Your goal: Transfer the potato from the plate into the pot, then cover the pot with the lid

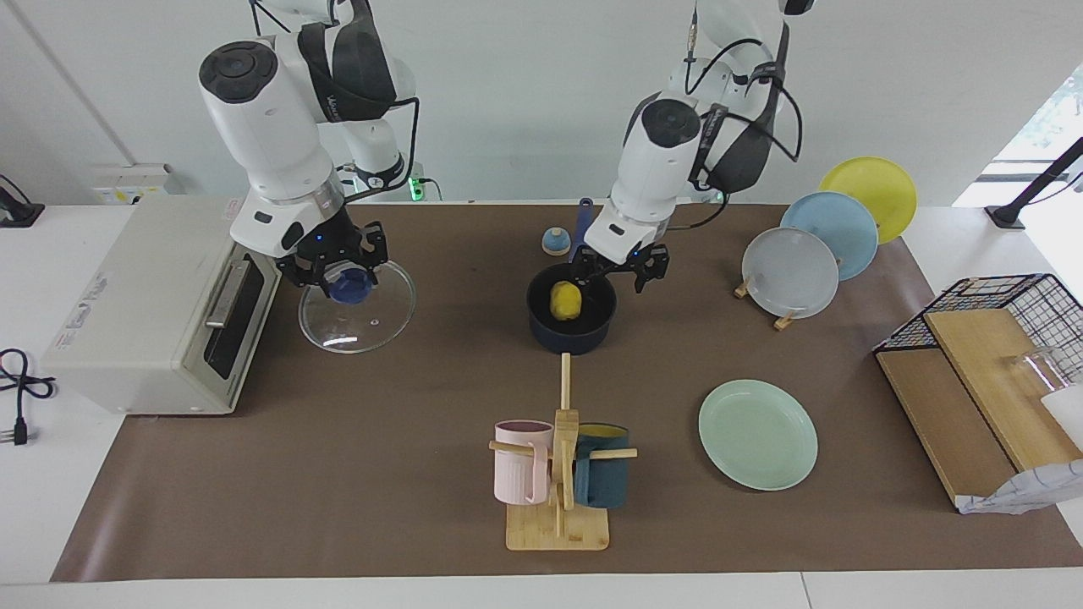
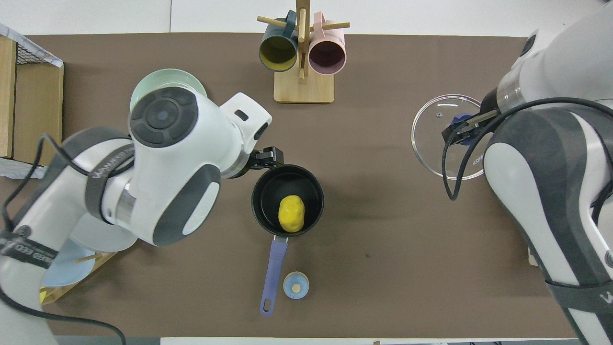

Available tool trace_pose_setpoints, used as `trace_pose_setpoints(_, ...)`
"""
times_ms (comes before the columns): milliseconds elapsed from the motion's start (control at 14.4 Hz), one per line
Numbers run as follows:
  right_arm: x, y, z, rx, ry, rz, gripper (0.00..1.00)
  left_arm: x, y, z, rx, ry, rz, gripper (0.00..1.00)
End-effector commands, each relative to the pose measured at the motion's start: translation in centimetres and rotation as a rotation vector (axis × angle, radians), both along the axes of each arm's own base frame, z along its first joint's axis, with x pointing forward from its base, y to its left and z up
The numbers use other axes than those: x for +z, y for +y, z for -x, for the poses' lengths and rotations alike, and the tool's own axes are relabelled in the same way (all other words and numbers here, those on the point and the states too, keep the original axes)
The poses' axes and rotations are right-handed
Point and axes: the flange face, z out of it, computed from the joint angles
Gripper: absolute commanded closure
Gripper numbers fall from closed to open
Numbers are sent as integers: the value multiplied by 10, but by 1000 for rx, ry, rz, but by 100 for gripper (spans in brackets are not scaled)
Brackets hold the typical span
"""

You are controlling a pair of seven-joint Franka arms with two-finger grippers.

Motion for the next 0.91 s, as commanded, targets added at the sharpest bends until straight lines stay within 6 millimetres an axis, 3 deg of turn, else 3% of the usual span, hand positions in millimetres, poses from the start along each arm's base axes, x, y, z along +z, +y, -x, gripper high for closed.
trace_pose_setpoints(0, -1, 72, 8, -17, -19, 5, 100, 58, 64, -14, 85, -3, -5, 0)
trace_pose_setpoints(209, -16, 148, 24, -56, -7, 2, 100, 89, 143, -33, 70, -7, -21, 0)
trace_pose_setpoints(279, -20, 168, 26, -79, -32, -11, 100, 93, 172, -39, 53, -5, -24, 0)
trace_pose_setpoints(418, -44, 223, 40, -80, -54, -35, 100, 92, 211, -49, 12, -20, -36, 0)
trace_pose_setpoints(488, -51, 239, 50, -72, -52, -25, 100, 92, 229, -51, 10, -24, -68, 0)
trace_pose_setpoints(766, -92, 288, 85, -82, -62, -27, 100, 96, 243, -50, 10, -15, -105, 0)
trace_pose_setpoints(836, -100, 299, 92, -106, -61, -29, 100, 110, 251, -49, 23, -24, -109, 0)
